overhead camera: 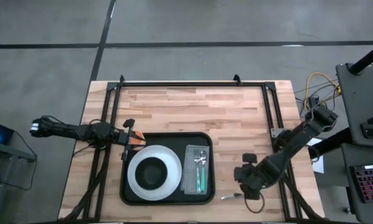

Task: Set up tray
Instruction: Put the green knife to the left of the green fork on the gray napkin on the black tray

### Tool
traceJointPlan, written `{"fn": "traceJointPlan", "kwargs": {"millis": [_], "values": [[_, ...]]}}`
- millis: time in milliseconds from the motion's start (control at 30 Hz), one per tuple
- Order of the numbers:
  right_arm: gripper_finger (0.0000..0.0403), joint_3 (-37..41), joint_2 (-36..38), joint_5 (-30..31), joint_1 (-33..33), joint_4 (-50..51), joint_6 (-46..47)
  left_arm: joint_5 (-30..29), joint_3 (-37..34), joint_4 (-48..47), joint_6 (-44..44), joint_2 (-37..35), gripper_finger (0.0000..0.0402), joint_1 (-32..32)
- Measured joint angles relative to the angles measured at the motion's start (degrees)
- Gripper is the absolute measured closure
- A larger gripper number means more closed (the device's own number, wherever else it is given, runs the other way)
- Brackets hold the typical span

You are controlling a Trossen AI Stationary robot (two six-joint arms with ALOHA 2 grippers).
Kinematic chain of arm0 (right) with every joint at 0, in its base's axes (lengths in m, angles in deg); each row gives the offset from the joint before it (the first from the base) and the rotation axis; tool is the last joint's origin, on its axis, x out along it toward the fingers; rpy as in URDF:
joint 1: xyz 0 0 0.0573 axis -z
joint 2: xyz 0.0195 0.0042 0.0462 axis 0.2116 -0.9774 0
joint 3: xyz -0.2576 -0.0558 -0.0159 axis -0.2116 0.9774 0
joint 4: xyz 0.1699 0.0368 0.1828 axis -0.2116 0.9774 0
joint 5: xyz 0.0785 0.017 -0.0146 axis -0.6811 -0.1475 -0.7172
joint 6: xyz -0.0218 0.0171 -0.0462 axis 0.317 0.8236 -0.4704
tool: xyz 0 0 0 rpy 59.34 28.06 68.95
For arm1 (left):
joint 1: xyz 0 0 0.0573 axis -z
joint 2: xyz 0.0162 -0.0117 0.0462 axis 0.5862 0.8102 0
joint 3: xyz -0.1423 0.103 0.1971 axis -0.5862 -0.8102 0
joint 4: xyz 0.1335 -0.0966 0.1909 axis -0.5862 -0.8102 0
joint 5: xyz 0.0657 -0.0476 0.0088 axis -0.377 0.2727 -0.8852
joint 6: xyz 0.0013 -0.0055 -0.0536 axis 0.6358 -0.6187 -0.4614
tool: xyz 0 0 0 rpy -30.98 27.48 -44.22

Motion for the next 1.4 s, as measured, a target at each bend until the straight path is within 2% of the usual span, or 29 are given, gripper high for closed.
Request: {"fn": "traceJointPlan", "kwargs": {"millis": [333,667,900,1400], "values": [[0.0276,2.93,0.24,-2.9,-8.32,-1.88,3.84,0.01,0.0,0.0,0.0,0.24,0.0331,0.01],[0.0269,10.11,-0.13,-4.37,-13.62,-9.74,7.12,0.01,0.0,0.0,-0.01,0.27,0.033,-0.01],[0.0278,13.11,-0.32,-5.96,-14.54,-13.4,7.05,0.0,0.0,0.01,-0.01,0.27,0.033,0.01],[0.0279,15.43,-2.03,-5.35,-14.52,-17.31,6.76,-0.01,0.0,0.02,-0.02,0.27,0.033,0.0]]}}
